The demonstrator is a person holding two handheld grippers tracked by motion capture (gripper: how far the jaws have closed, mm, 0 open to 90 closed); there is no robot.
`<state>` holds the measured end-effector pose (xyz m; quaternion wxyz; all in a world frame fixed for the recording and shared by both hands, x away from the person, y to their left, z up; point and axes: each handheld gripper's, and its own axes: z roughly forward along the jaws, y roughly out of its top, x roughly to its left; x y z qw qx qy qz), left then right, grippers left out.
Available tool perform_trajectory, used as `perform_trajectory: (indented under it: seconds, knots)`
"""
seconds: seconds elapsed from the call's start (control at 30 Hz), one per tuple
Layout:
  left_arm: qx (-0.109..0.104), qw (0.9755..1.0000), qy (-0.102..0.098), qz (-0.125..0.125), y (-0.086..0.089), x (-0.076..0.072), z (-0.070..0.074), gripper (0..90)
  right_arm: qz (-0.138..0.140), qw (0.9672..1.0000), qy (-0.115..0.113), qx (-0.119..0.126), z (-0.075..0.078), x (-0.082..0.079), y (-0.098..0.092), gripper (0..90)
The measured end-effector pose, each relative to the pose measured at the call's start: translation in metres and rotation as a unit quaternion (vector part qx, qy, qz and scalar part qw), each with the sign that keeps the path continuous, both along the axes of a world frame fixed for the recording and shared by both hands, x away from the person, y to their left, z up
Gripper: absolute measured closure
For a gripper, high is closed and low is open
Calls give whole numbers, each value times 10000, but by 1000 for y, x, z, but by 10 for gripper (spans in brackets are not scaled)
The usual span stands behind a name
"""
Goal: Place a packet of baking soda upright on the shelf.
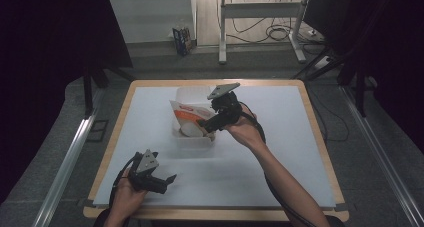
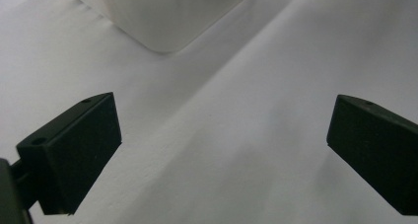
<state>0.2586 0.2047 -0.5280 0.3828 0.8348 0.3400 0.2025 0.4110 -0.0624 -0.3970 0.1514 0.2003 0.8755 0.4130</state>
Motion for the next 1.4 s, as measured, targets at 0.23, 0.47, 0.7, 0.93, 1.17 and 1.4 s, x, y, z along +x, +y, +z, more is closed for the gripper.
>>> perform_trajectory:
  seconds: [0.23, 0.47, 0.7, 0.93, 1.17, 1.4]
  knots:
    - [20, 10000, 24, -5, -1, 1, -1, 1, -30, 10000, -69, 40, -1, -9, -15, 0]
    - [48, 10000, 26, -1, -1, 0, -1, 1, -13, 10000, -56, -1, -4, -17, -23, 0]
    - [102, 9999, 22, -22, -2, -1, -2, 1, 22, 9999, -132, 89, -13, -30, -33, 0]
    - [159, 9999, 13, -65, -3, -1, -2, 1, 49, 9998, -126, 146, -29, -42, -45, 0]
    - [169, 9998, -2, -83, -3, -1, -2, 1, -46, 9997, 0, 220, -37, -47, -59, 0]
    - [195, 9998, -17, -101, -3, -2, -2, 1, -137, 9995, -11, 286, -42, -56, -75, 0]
